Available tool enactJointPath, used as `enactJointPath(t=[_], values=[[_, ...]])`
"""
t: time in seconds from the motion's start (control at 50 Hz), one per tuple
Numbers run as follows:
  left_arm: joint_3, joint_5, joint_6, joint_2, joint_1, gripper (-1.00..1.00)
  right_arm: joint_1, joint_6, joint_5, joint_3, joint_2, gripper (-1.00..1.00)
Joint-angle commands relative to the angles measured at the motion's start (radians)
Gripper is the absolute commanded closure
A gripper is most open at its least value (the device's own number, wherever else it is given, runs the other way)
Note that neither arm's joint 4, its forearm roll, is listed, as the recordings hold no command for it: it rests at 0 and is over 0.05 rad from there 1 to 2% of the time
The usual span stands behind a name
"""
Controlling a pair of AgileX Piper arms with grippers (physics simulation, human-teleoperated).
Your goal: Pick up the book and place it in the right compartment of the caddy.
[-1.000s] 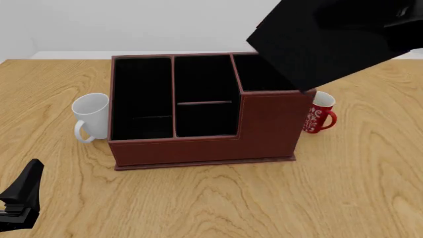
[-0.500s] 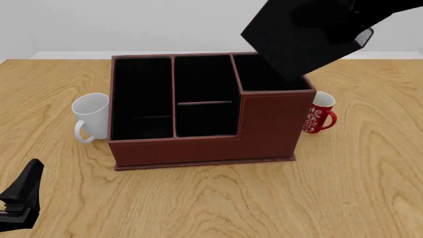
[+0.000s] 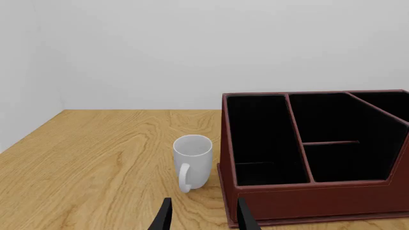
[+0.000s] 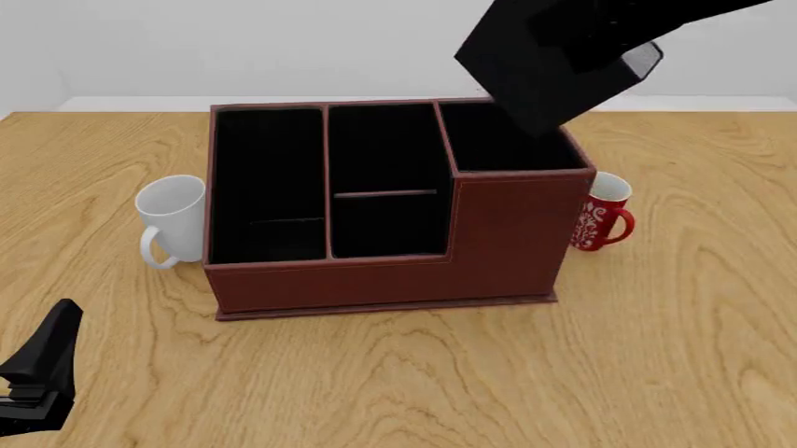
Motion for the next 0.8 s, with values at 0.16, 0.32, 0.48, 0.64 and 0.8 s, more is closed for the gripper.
enactJointPath(t=[0.16, 0.32, 0.48, 0.64, 0.8], values=[[0.000, 0.000, 0.000, 0.000, 0.000, -1.00, -0.045, 0.020, -0.068, 0.017, 0.030, 1.00], [0.000, 0.000, 0.000, 0.000, 0.000, -1.00, -0.062, 0.027, -0.090, 0.023, 0.050, 1.00], [0.000, 0.000, 0.000, 0.000, 0.000, -1.00, -0.082, 0.045, -0.117, 0.028, 0.076, 1.00], [0.000, 0.000, 0.000, 0.000, 0.000, -1.00, -0.116, 0.033, -0.160, 0.033, 0.102, 1.00], [0.000, 0.000, 0.000, 0.000, 0.000, -1.00, -0.131, 0.043, -0.204, 0.051, 0.125, 1.00]])
